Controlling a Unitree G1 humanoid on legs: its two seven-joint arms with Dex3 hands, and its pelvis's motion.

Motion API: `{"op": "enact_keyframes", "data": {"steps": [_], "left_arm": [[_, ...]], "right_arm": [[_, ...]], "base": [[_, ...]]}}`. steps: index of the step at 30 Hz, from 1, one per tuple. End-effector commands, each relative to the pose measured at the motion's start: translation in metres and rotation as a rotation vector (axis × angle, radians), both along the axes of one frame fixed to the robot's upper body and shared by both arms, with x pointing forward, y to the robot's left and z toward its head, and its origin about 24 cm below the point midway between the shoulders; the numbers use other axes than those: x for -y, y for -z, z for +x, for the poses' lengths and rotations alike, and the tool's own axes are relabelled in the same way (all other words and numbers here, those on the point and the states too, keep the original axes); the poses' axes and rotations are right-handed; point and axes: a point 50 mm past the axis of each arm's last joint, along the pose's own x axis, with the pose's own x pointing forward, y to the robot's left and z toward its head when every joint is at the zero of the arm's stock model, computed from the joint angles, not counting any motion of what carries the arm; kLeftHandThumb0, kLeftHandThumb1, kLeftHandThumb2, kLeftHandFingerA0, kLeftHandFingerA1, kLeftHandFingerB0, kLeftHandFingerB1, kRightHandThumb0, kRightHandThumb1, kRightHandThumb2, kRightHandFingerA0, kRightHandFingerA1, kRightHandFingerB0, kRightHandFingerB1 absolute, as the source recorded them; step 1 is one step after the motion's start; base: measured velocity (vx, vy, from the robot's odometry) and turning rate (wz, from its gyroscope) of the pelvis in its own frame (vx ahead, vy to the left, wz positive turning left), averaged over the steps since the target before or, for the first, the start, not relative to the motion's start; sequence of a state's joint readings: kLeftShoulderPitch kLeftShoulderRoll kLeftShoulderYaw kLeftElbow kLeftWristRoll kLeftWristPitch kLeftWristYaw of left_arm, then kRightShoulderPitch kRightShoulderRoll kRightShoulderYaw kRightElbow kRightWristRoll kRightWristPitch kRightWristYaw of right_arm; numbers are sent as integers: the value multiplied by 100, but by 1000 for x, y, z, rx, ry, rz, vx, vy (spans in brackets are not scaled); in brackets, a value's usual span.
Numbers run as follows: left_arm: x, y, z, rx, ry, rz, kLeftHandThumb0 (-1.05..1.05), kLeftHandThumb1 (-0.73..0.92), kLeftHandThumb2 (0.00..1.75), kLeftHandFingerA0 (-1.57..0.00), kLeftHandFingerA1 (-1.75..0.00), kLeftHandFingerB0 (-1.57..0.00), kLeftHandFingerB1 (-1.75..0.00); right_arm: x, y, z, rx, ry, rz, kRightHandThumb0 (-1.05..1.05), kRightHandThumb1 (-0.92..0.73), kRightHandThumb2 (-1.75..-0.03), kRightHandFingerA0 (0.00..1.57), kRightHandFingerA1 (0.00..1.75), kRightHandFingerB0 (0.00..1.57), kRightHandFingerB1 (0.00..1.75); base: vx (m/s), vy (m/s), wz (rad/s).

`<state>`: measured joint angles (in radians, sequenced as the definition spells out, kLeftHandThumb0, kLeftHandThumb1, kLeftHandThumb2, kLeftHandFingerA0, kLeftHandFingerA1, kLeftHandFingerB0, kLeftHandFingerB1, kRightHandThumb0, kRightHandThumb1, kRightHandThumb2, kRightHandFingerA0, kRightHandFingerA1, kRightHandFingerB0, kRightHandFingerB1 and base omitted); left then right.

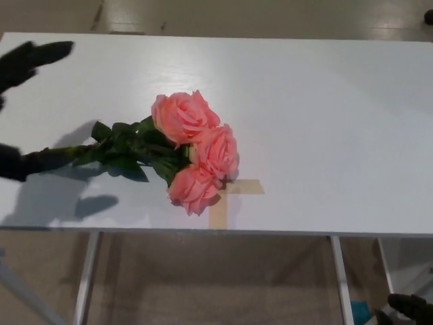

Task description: Use the left hand to pick up the rose and passes it to a human.

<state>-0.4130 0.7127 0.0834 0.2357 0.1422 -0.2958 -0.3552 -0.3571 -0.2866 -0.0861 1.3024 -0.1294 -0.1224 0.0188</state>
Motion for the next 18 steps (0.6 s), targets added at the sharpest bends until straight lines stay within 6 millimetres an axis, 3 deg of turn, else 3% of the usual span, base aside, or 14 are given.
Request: {"op": "enact_keyframes", "data": {"steps": [1,2,9,10,11,12,13,14,18], "left_arm": [[8,39,33,-242,-164,243,-54,43,54,-3,-23,-10,-27],[11,42,35,-253,-166,248,-53,35,72,-4,-20,-6,-34],[31,58,43,-303,-154,271,-55,37,73,-6,-17,-6,-32],[36,58,47,-305,-152,271,-55,37,74,-5,-17,-6,-31],[40,58,49,-307,-152,272,-55,37,74,-5,-17,-6,-31],[42,59,51,-306,-152,275,-55,37,74,-6,-17,-6,-31],[45,58,52,-305,-152,276,-55,37,74,-5,-17,-6,-31],[48,58,53,-305,-152,276,-55,37,74,-6,-17,-6,-31],[50,59,55,-306,-155,277,-56,38,74,-6,-16,-6,-32]], "right_arm": [[7,14,-28,-66,5,-6,-54,-79,-64,62,46,49,35],[7,15,-31,-73,8,-6,-54,-79,-64,62,47,49,35],[12,24,-52,-132,17,-15,-55,-78,-65,59,46,46,34],[13,25,-54,-144,14,-14,-57,-64,-98,52,60,38,51],[13,26,-56,-154,14,-11,-57,-64,-98,51,59,38,51],[13,26,-57,-158,13,-11,-56,-79,-64,59,47,45,34],[14,26,-57,-162,9,-13,-56,-79,-65,58,47,44,34],[14,26,-57,-166,4,-15,-58,-65,-99,50,59,36,50],[14,26,-58,-170,1,-16,-58,-65,-99,50,58,35,50]], "base": [[0,0,0],[0,0,0],[0,0,0],[0,0,0],[0,0,0],[0,0,0],[0,0,0],[0,0,0],[0,0,0]]}}
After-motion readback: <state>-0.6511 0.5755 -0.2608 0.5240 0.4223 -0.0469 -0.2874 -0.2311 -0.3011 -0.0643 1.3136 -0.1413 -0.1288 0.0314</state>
